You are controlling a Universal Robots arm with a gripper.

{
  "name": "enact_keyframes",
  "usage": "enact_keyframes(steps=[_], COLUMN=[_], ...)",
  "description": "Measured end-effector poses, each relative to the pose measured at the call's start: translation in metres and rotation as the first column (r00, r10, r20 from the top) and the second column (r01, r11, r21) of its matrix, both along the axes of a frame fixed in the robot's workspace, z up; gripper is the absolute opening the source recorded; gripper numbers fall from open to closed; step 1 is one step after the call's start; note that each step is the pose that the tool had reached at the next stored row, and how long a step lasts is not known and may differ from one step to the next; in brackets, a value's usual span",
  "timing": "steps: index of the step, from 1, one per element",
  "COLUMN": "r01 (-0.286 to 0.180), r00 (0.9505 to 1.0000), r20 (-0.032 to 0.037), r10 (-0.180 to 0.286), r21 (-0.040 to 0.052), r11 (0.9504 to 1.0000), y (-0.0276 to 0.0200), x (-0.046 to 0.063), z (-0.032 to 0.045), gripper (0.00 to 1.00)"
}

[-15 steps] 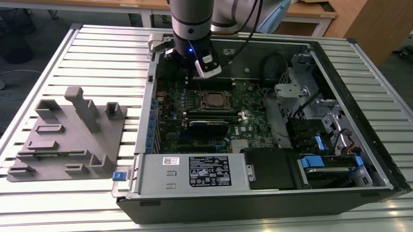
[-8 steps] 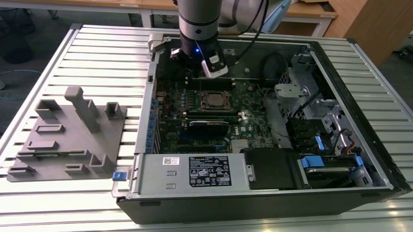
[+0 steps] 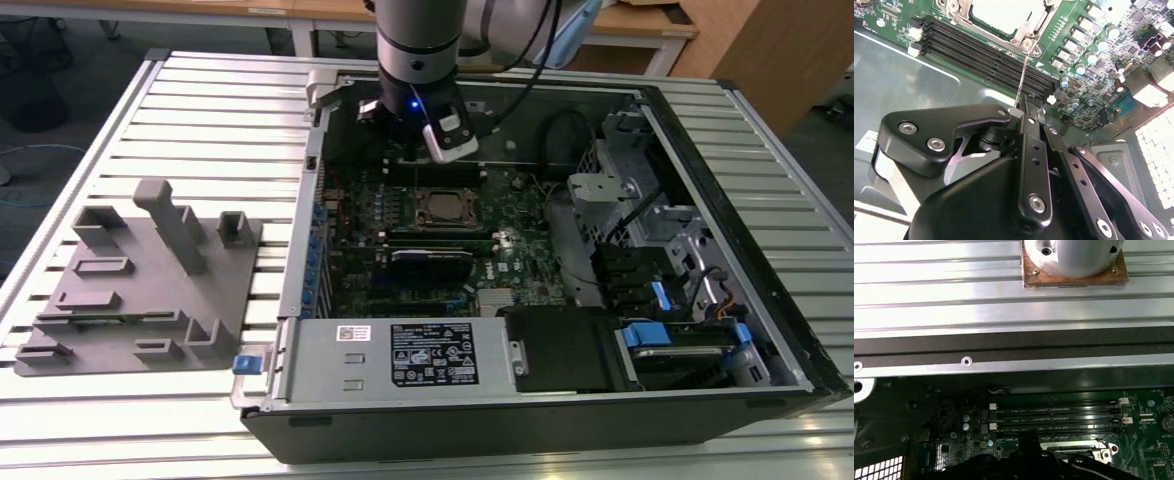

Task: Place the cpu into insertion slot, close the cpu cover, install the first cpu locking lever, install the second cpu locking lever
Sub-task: 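Install the first cpu locking lever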

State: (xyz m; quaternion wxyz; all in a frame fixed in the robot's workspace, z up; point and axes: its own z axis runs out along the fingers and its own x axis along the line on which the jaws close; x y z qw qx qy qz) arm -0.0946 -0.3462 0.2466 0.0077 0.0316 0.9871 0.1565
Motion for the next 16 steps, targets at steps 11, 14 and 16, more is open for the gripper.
enact_keyframes(steps=[11, 14, 16], r01=[0.0, 0.0, 0.0], r00=[1.0, 1.0, 1.0], r20=[-0.0004, -0.0006, -0.0007], r10=[0.0, 0.0, 0.0], r21=[-0.0002, -0.0001, -0.0001], r11=[1.0, 1.0, 1.0], y=[0.0, 0.0, 0.0], x=[0.004, 0.008, 0.011], z=[-0.0003, -0.0006, -0.0007], gripper=[0.1, 0.1, 0.1])
